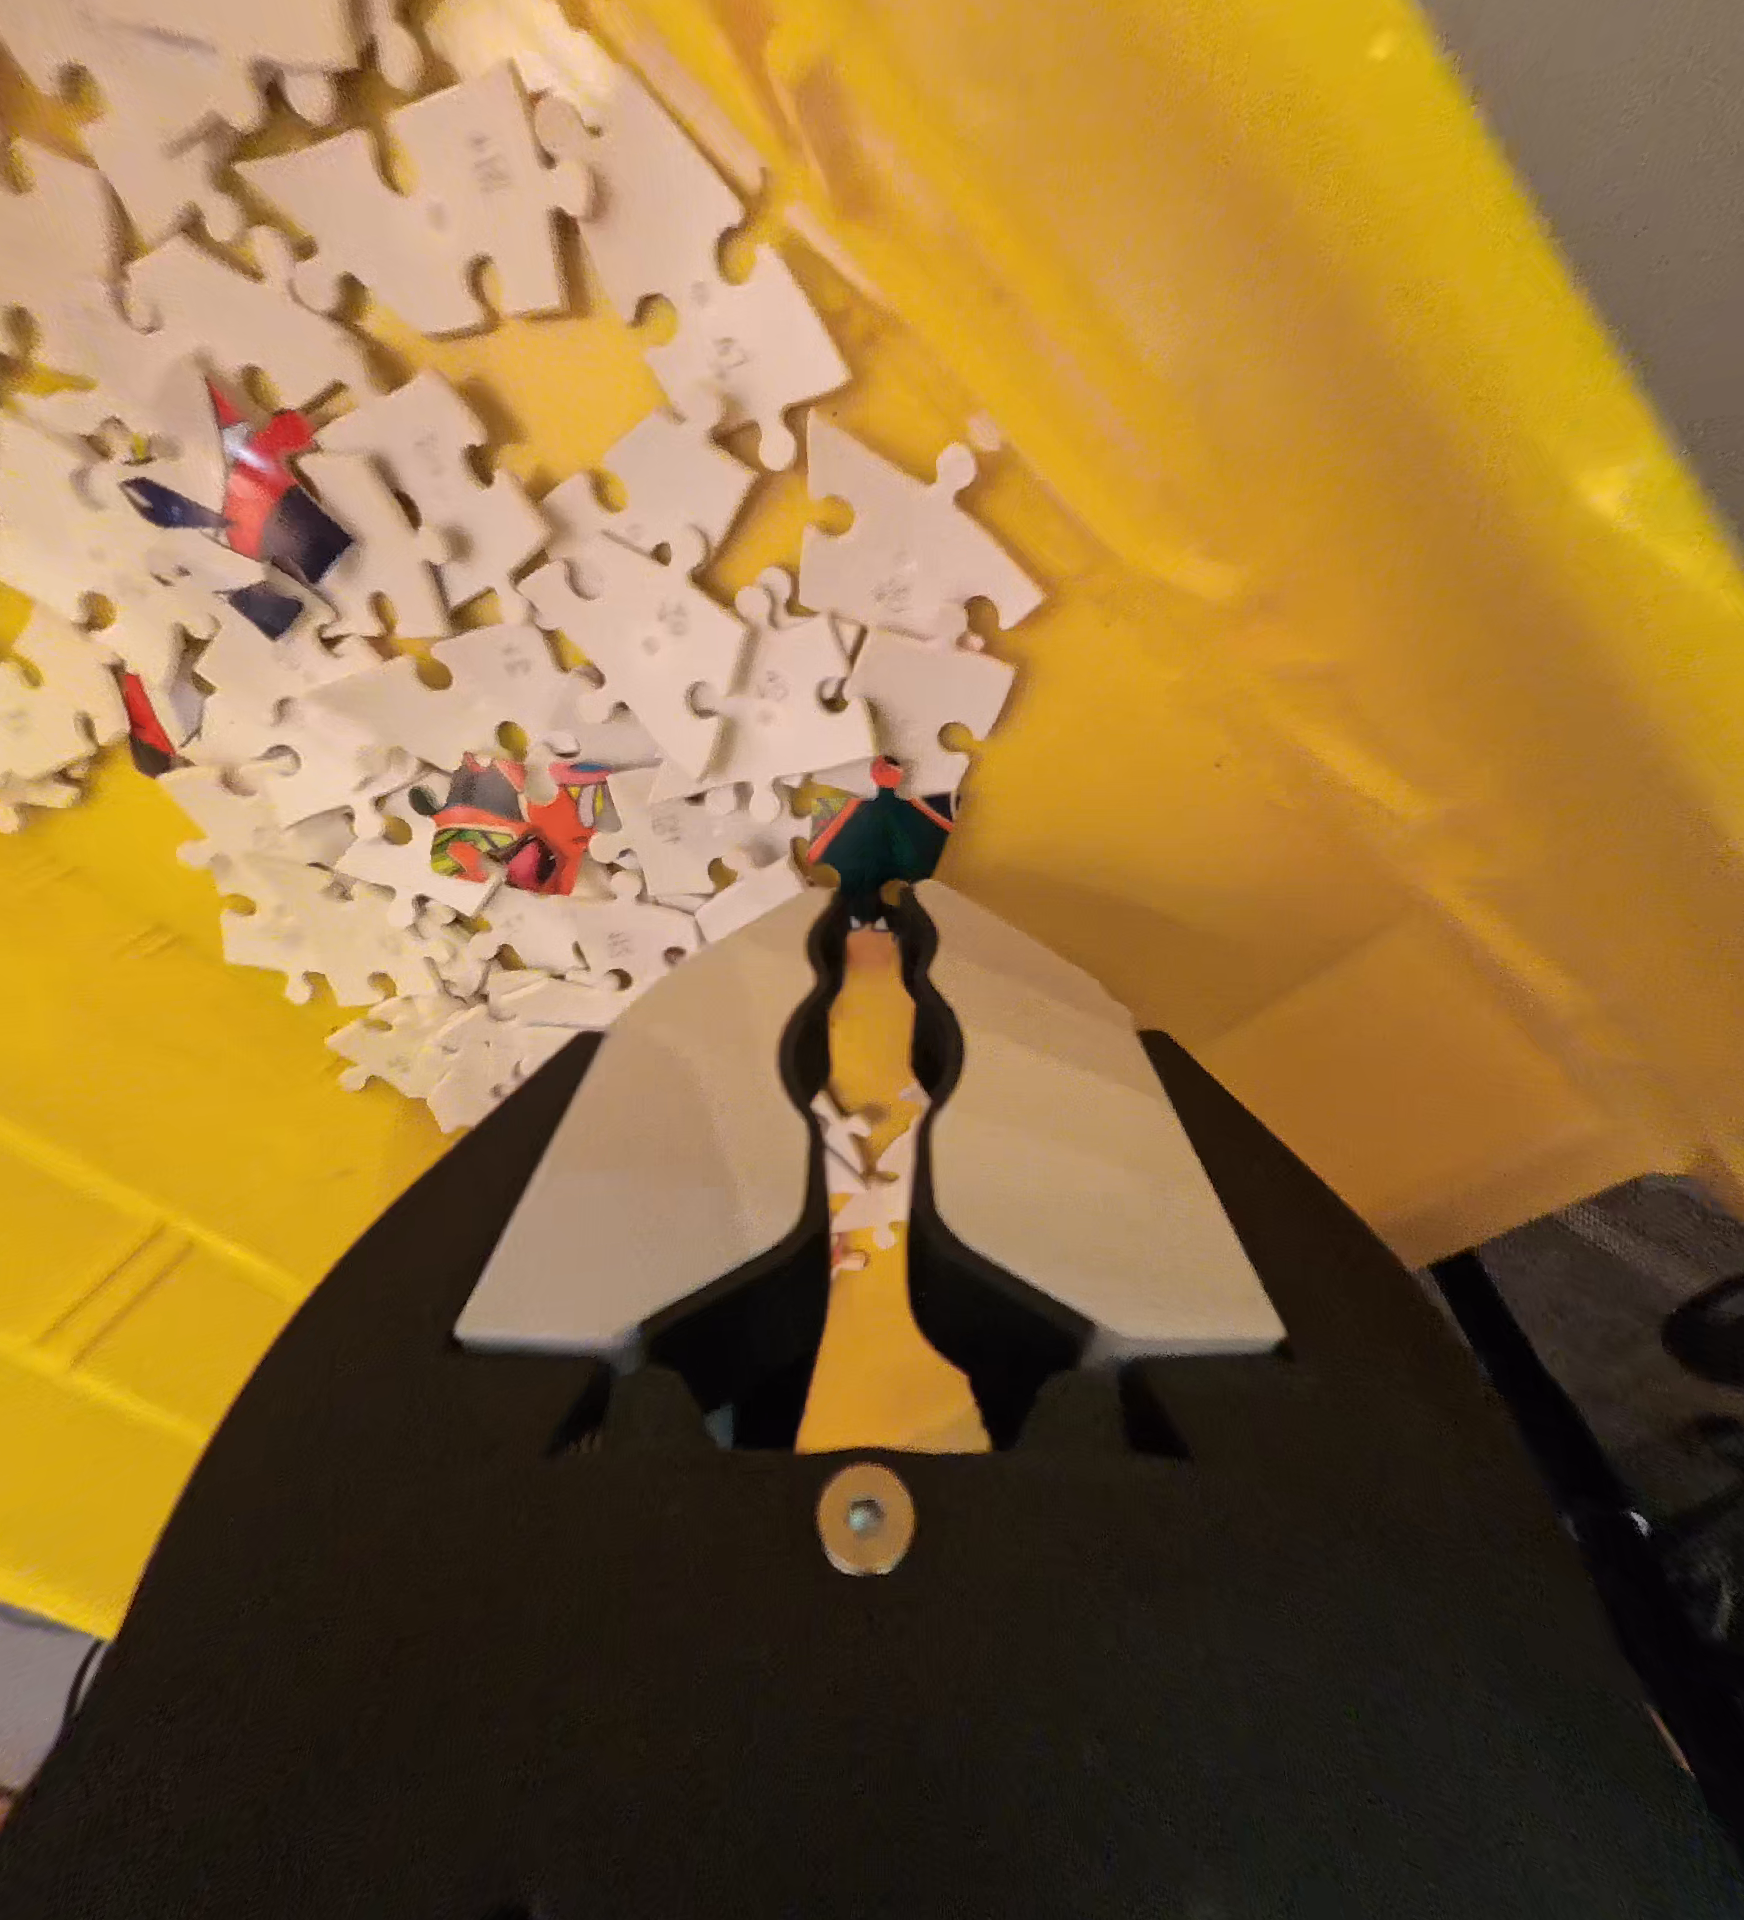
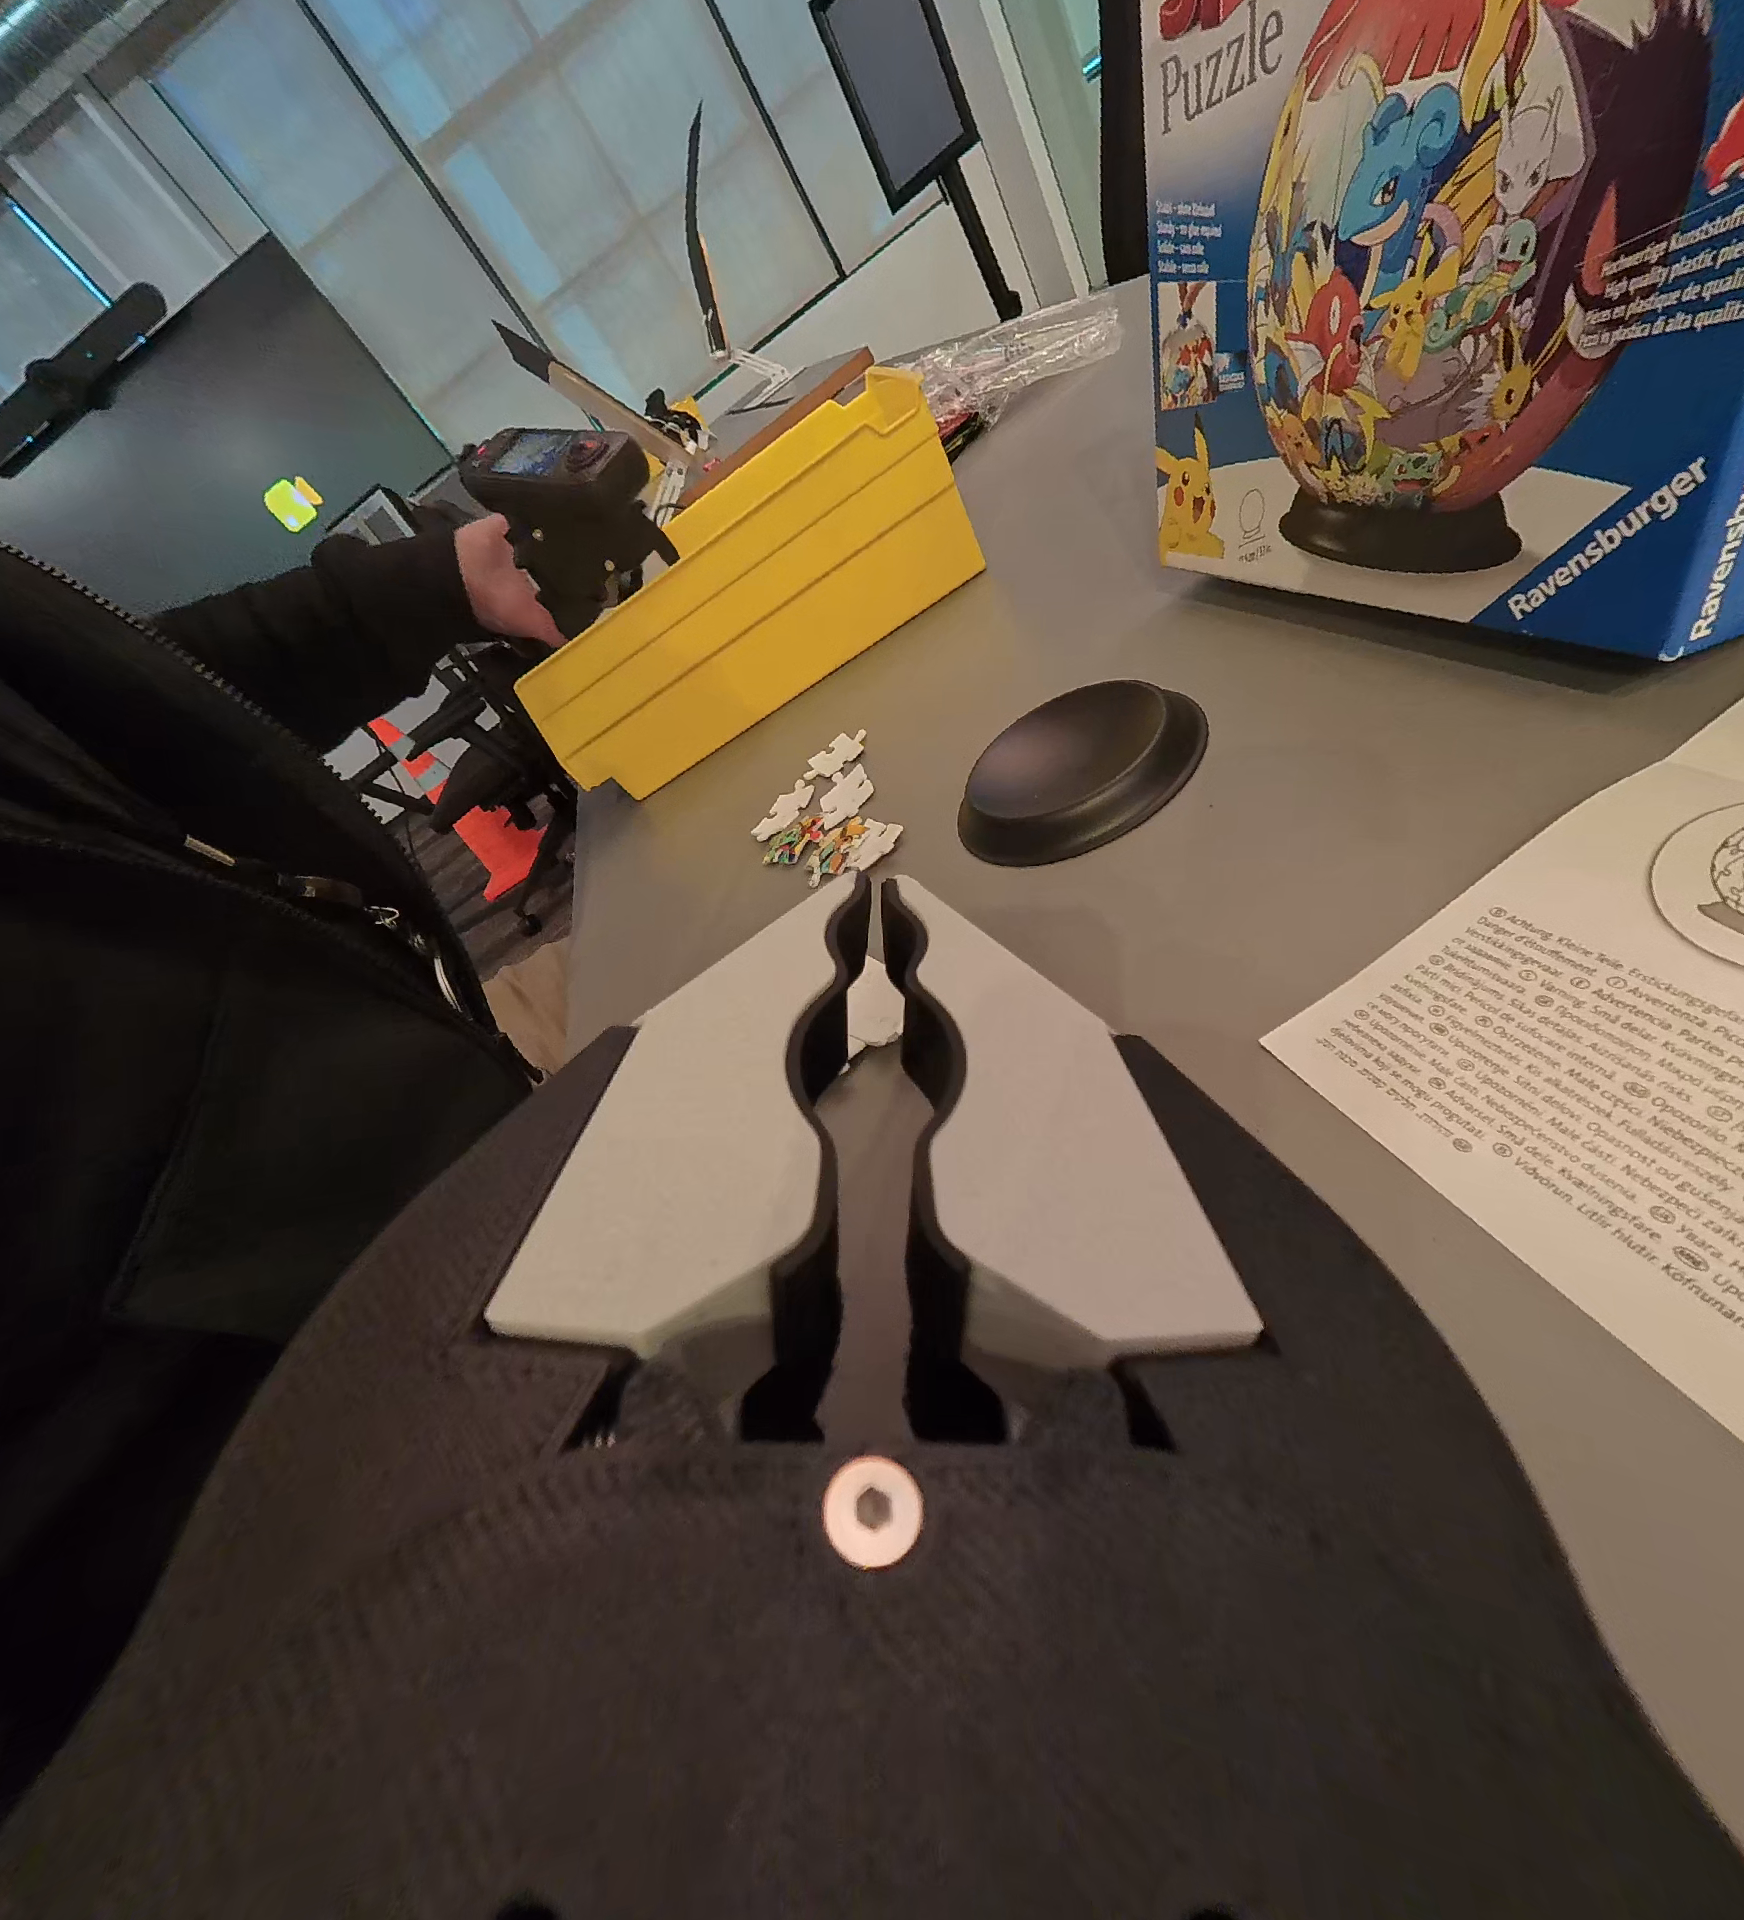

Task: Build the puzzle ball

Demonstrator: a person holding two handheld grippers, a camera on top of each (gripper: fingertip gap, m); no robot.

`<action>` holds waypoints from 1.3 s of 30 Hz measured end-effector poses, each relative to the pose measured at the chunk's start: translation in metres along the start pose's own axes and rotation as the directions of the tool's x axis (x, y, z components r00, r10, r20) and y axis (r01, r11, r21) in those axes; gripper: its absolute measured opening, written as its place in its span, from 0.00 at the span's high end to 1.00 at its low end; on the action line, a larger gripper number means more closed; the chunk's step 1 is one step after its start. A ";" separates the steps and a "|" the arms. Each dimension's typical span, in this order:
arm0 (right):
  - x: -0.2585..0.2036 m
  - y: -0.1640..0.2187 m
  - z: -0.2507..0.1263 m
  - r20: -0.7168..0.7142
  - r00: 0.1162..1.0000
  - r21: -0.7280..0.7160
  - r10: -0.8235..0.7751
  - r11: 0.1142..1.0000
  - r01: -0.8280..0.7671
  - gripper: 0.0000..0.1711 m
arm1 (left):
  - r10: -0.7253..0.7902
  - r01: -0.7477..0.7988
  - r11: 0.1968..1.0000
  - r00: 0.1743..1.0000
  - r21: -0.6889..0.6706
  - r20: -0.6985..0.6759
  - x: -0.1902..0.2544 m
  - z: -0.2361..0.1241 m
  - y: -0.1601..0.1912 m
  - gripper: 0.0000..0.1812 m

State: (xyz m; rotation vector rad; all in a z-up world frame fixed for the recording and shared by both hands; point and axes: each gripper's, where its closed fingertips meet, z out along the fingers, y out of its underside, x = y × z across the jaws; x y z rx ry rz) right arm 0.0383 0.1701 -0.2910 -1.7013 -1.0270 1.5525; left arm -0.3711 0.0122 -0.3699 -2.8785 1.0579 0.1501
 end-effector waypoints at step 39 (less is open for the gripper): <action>-0.005 -0.003 -0.003 0.024 1.000 0.024 -0.018 1.000 0.018 0.99 | -0.057 0.057 0.998 0.998 -0.015 -0.034 0.016 0.007 -0.004 0.97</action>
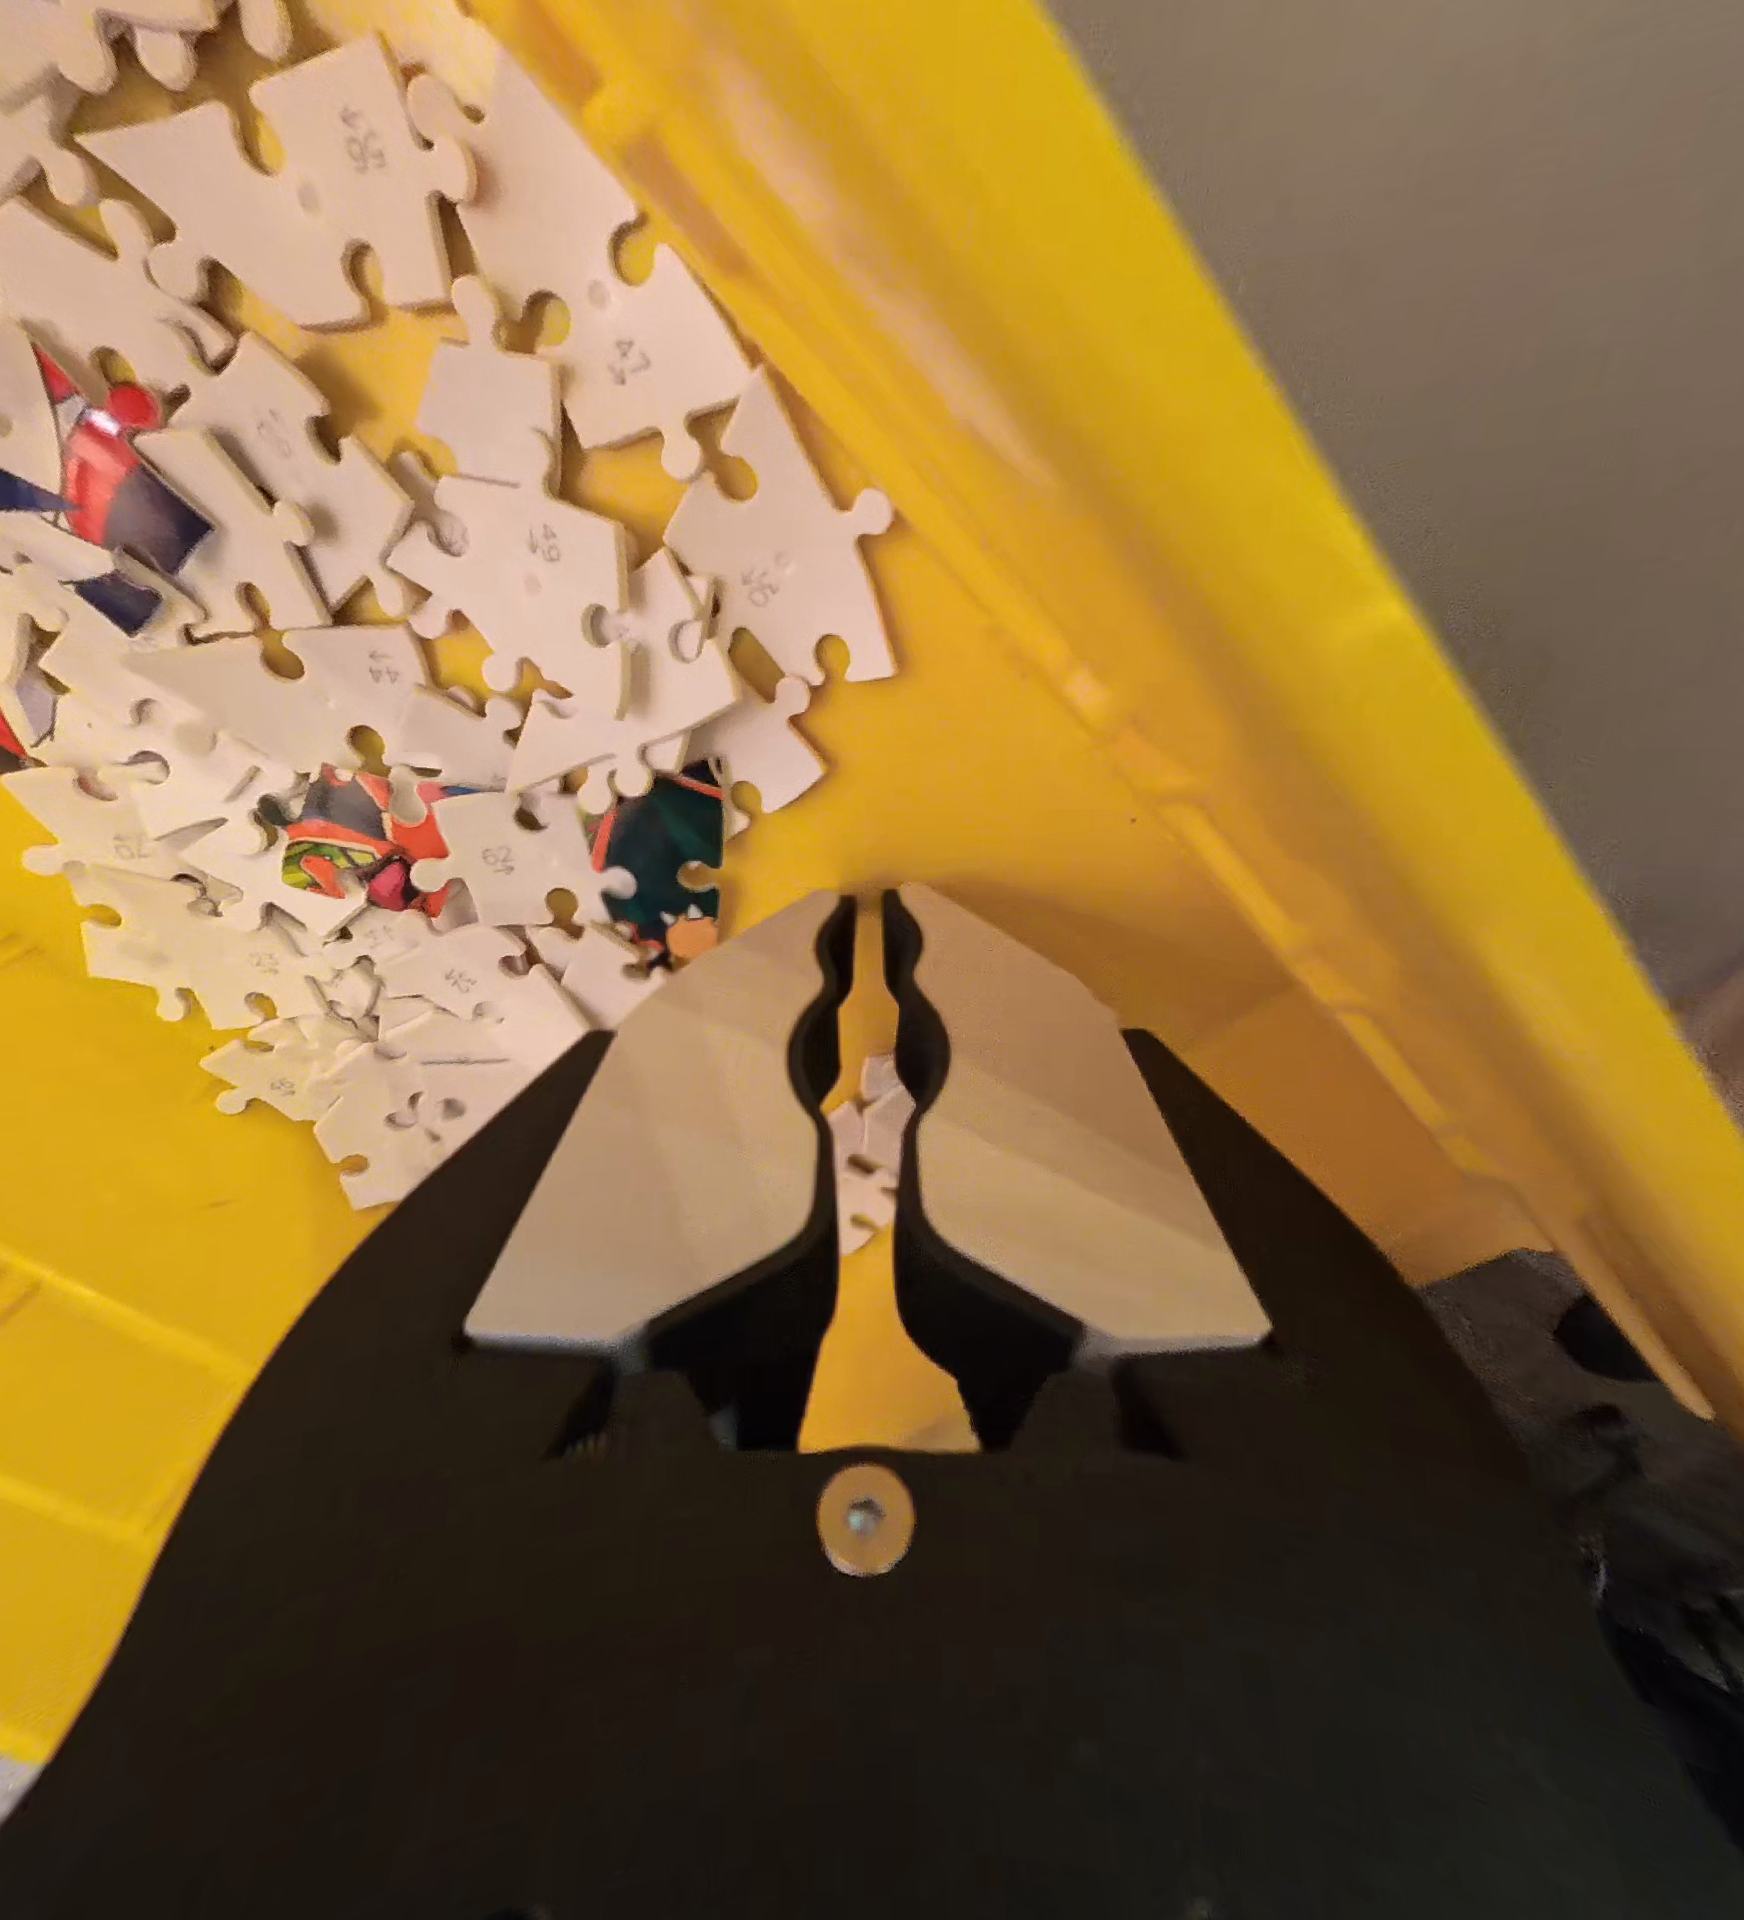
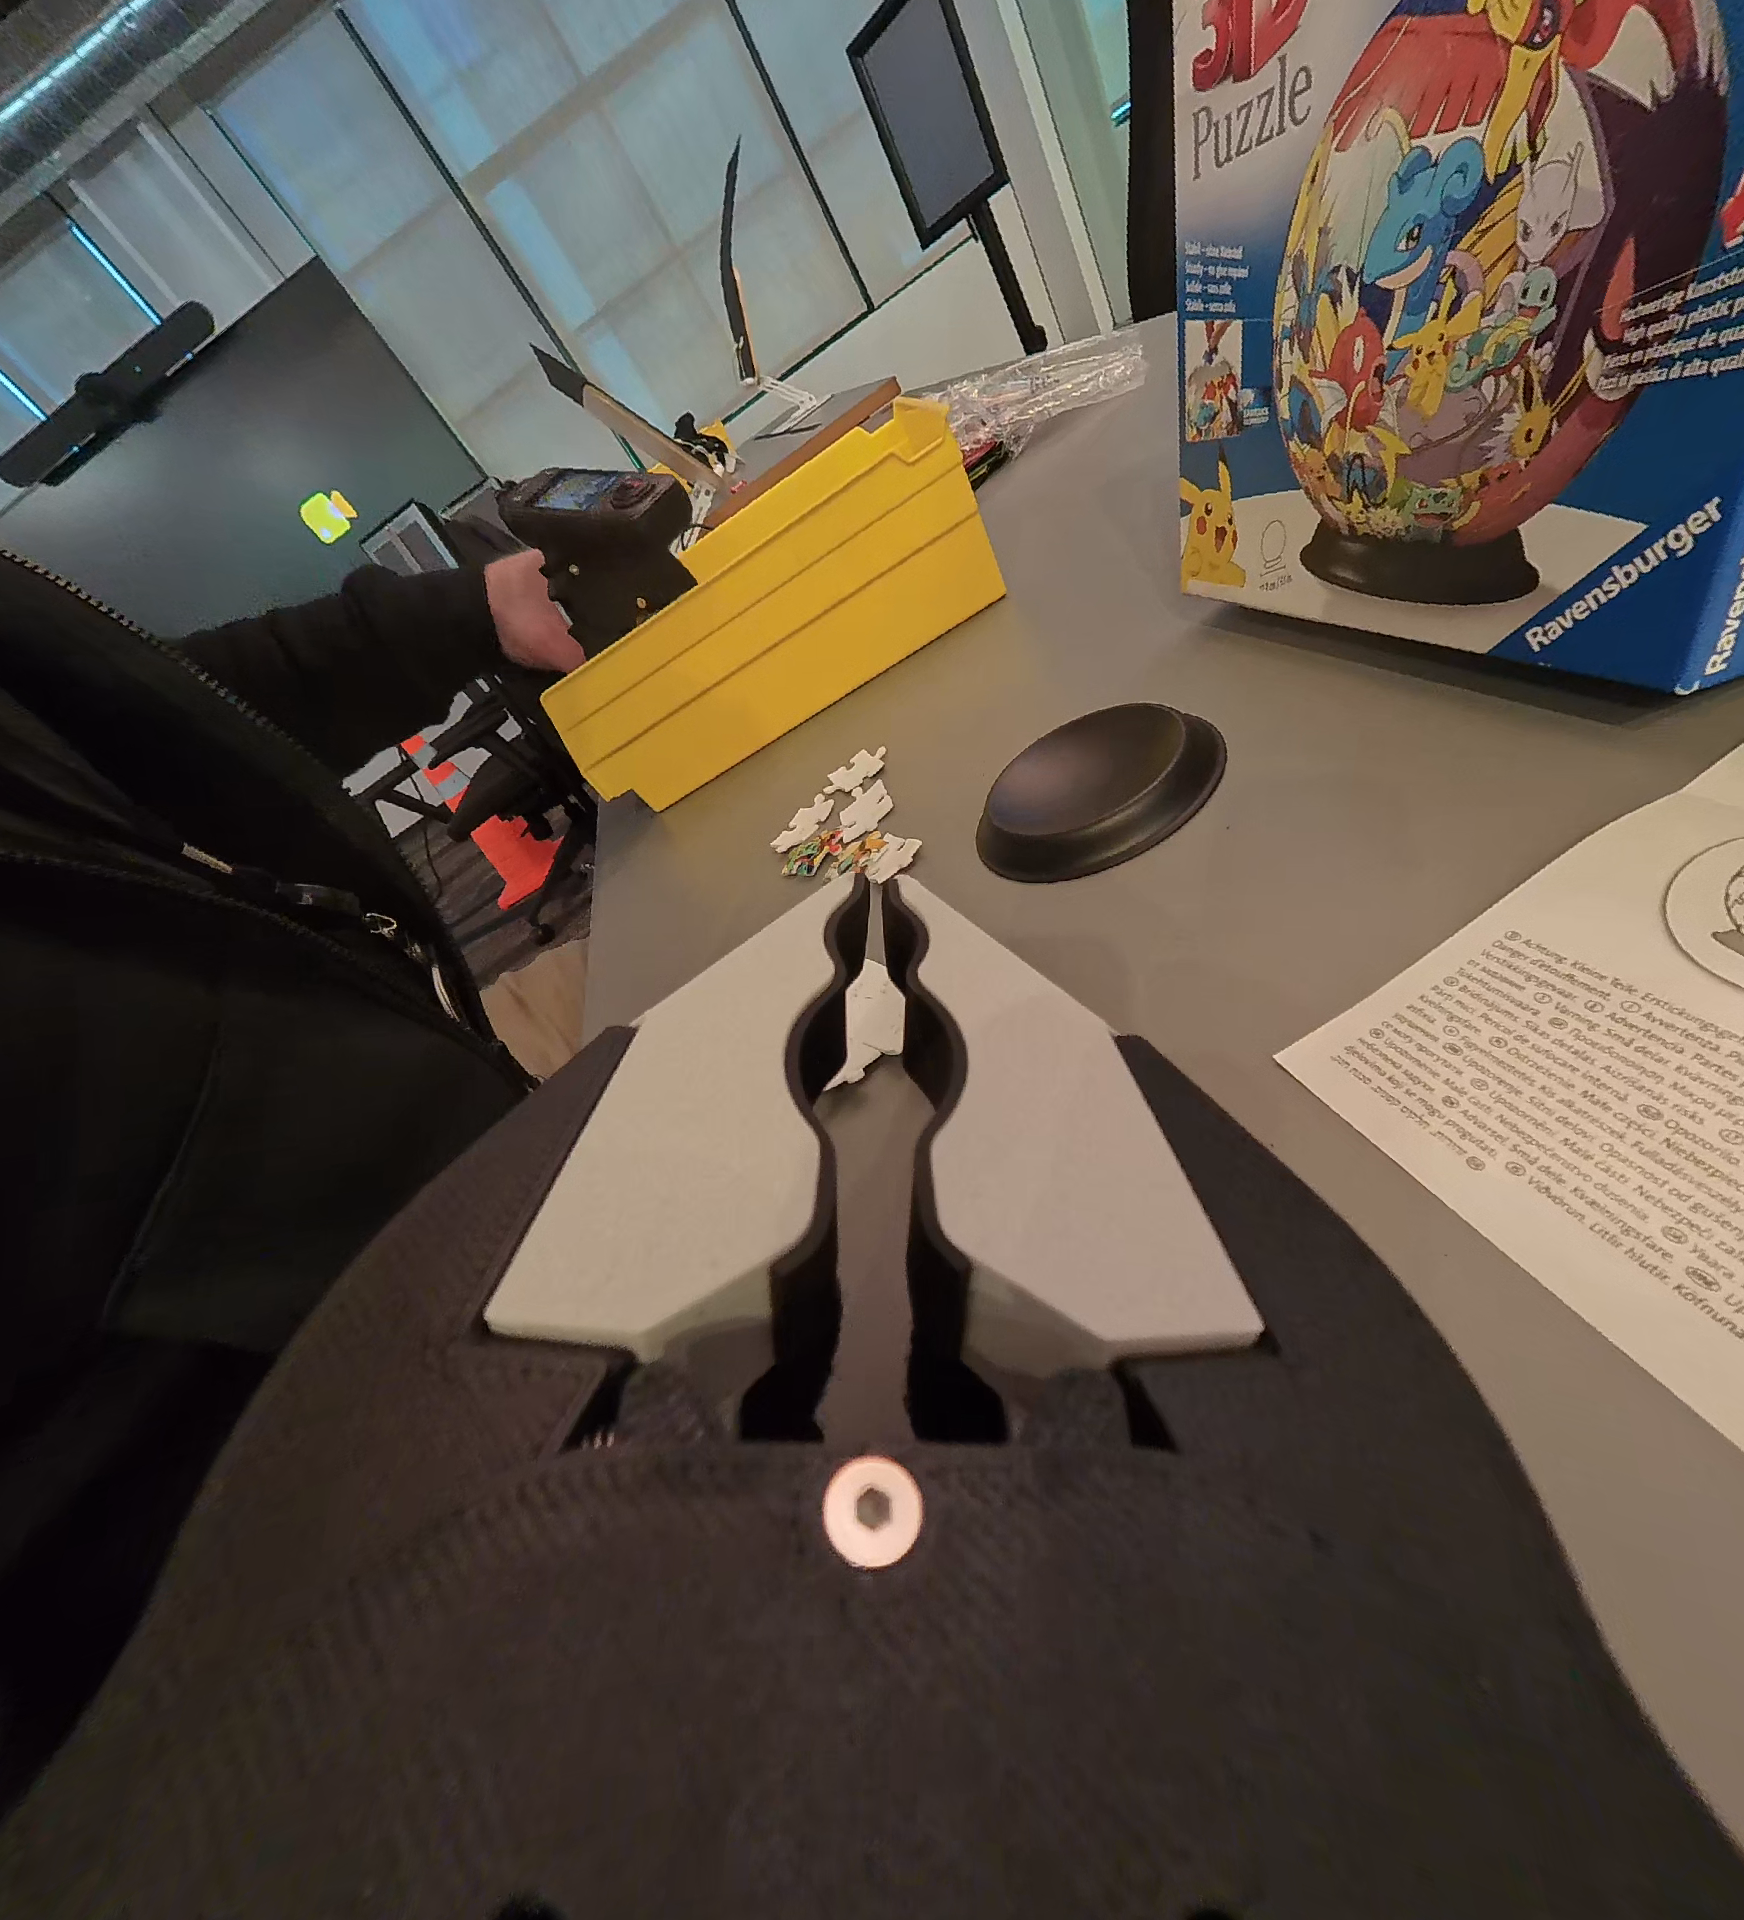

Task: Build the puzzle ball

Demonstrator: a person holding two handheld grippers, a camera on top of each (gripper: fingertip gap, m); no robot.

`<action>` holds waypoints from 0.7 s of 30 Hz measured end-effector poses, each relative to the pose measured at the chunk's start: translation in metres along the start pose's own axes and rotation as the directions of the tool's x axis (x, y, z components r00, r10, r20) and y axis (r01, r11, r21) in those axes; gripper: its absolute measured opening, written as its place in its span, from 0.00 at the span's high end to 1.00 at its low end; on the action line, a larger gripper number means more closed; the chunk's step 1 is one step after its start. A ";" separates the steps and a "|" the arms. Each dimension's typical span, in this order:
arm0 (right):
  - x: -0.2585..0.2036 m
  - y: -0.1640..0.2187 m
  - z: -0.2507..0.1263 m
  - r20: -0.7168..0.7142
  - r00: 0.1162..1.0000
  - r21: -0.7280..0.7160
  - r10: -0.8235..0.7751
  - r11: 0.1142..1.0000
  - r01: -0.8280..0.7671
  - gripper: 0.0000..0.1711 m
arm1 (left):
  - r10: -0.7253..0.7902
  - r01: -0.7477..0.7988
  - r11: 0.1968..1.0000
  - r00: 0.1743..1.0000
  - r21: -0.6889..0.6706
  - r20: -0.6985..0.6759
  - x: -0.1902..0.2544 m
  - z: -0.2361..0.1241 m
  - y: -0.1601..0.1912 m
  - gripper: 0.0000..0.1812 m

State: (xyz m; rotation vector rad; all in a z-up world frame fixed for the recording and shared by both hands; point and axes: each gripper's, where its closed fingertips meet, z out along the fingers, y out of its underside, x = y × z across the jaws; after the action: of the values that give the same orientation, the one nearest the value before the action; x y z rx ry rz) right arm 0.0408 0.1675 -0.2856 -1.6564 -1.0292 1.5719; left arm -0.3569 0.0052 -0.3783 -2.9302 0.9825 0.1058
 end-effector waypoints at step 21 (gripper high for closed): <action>-0.001 -0.001 -0.001 0.007 1.000 0.009 -0.005 1.000 0.004 0.99 | -0.169 0.169 0.986 0.986 -0.005 -0.003 -0.014 0.000 0.007 0.66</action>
State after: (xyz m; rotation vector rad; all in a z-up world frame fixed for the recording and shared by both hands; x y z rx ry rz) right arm 0.0417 0.1668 -0.2841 -1.6426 -1.0273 1.5782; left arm -0.3725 0.0078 -0.3772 -3.0036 0.7302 0.0972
